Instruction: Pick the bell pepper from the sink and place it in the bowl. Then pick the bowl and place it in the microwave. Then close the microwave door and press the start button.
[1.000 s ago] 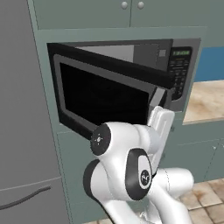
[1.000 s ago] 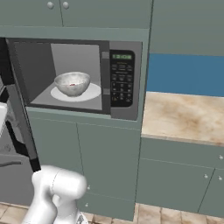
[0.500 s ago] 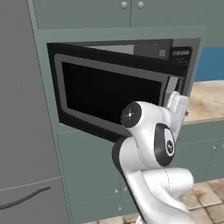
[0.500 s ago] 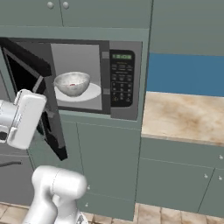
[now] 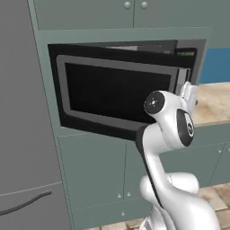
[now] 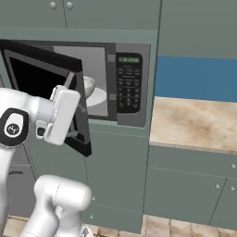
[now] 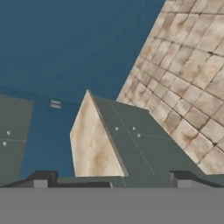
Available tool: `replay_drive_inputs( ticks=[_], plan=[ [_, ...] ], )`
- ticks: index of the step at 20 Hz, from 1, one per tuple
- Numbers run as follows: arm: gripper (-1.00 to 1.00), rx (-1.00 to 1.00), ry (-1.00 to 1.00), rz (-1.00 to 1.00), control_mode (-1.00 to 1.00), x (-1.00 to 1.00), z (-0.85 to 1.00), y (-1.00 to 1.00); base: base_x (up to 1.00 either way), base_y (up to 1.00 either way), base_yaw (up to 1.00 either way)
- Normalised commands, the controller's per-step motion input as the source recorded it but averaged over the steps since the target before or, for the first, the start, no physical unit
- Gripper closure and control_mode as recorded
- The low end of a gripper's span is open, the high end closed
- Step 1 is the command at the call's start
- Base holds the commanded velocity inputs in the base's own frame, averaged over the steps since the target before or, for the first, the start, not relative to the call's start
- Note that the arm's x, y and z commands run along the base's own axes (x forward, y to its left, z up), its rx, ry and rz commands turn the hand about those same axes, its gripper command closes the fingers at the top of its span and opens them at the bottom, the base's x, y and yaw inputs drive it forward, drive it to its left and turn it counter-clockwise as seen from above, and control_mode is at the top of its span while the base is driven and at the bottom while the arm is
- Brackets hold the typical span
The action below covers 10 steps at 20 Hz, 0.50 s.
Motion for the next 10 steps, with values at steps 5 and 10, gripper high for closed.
replay_drive_inputs(
  ticks=[5,10],
  plan=[
    [-1.0,-0.01,0.0,-0.06,-1.0,1.0,-0.09,-0.03,0.0,0.0,0.0],
    [-1.0,-0.04,0.0,-0.12,-1.0,1.0,-0.14,0.0,0.0,0.0,0.0]
  ],
)
